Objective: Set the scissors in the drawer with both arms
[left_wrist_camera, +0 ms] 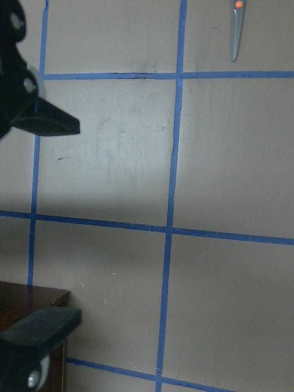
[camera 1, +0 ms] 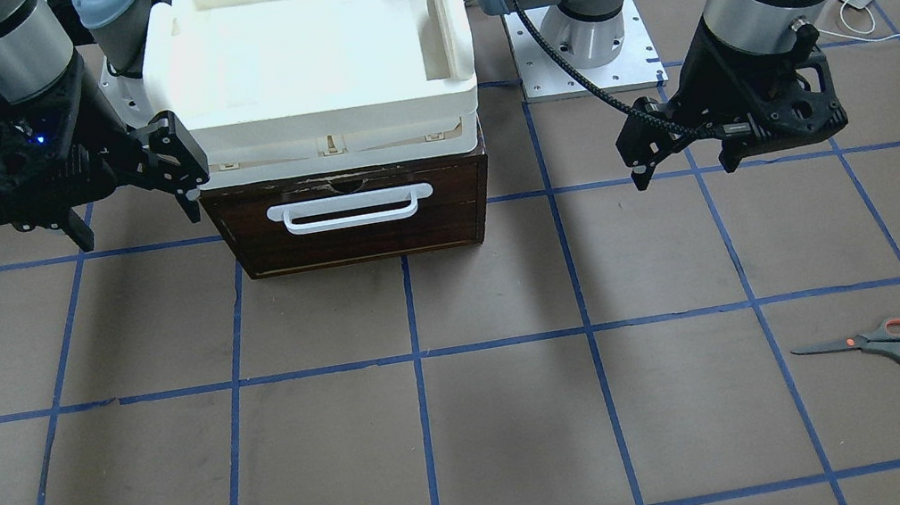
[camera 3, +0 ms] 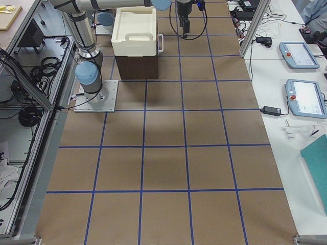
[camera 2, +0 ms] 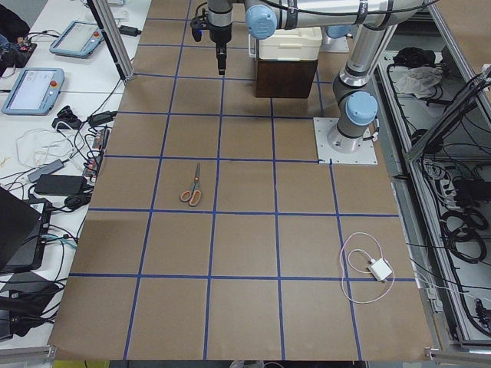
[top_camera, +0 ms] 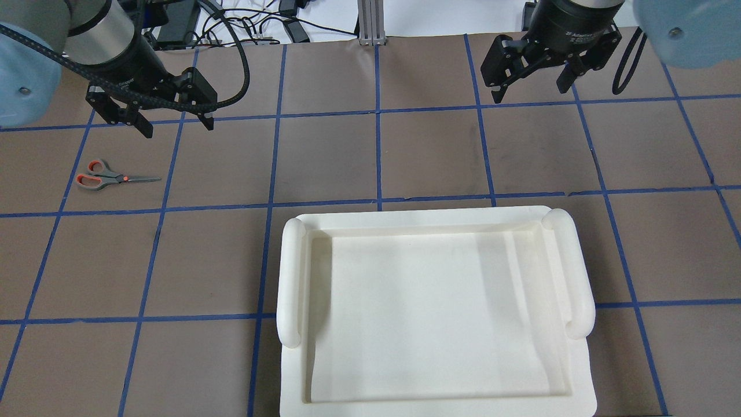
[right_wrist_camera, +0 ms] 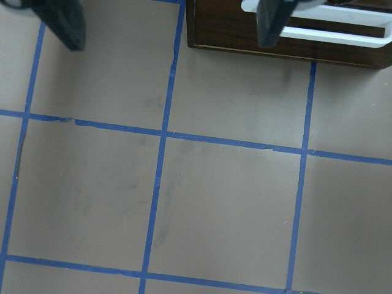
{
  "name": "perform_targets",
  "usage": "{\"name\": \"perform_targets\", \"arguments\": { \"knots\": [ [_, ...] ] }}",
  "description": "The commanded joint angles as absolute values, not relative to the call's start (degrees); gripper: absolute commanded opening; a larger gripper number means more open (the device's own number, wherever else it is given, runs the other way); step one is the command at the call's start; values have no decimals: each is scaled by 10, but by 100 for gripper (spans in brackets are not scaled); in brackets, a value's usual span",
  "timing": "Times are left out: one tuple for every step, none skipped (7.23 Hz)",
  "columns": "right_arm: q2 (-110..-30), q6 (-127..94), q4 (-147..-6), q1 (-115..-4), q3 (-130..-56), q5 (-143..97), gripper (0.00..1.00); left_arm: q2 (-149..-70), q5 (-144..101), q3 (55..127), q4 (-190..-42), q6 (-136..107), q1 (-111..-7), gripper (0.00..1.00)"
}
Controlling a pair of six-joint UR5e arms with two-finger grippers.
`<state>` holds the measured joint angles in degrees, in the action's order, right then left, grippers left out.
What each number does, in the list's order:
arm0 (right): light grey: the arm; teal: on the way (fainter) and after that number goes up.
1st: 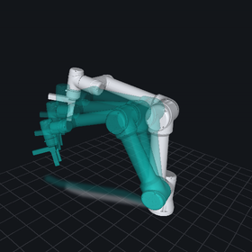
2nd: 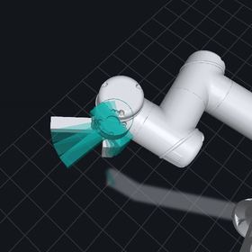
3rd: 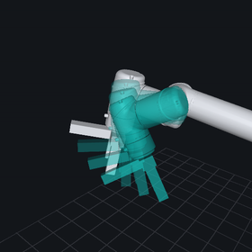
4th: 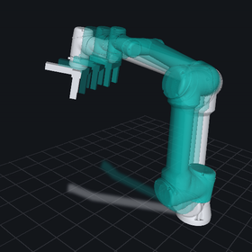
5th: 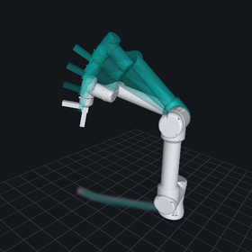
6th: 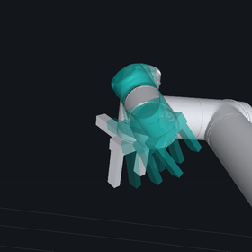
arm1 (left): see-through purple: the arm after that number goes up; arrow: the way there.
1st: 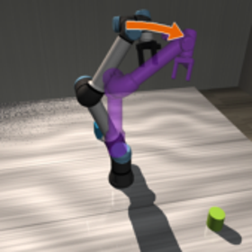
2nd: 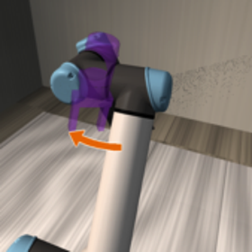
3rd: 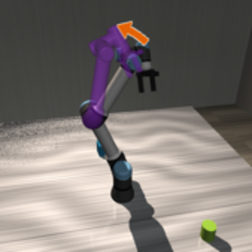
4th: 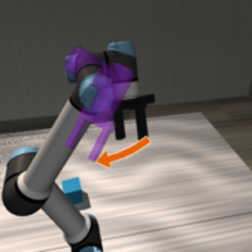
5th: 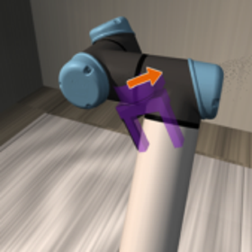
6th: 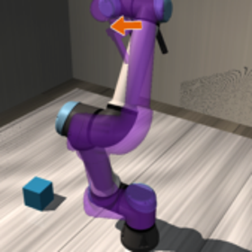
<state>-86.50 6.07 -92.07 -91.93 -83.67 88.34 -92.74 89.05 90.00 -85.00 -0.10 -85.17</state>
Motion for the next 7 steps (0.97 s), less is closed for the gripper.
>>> {"name": "perform_targets", "arguments": {
  "knots": [
    [-865,61,-922,-919,-837,882,100,-928,887,900,-850,-2,-852,100],
    [-865,61,-921,-919,-837,882,100,-928,891,900,-850,-3,-852,100],
    [-867,59,-921,-923,-838,883,100,-928,889,899,-850,-4,-847,100],
    [-867,60,-921,-923,-838,882,100,-929,895,899,-846,-1,-844,100],
    [-867,68,-921,-924,-838,884,100,-933,896,899,-844,10,-835,100],
    [-866,69,-928,-924,-838,886,100,-935,893,899,-844,35,-817,100],
    [-869,69,-921,-925,-838,881,100,-940,895,899,-842,111,-807,100]
  ]
}}
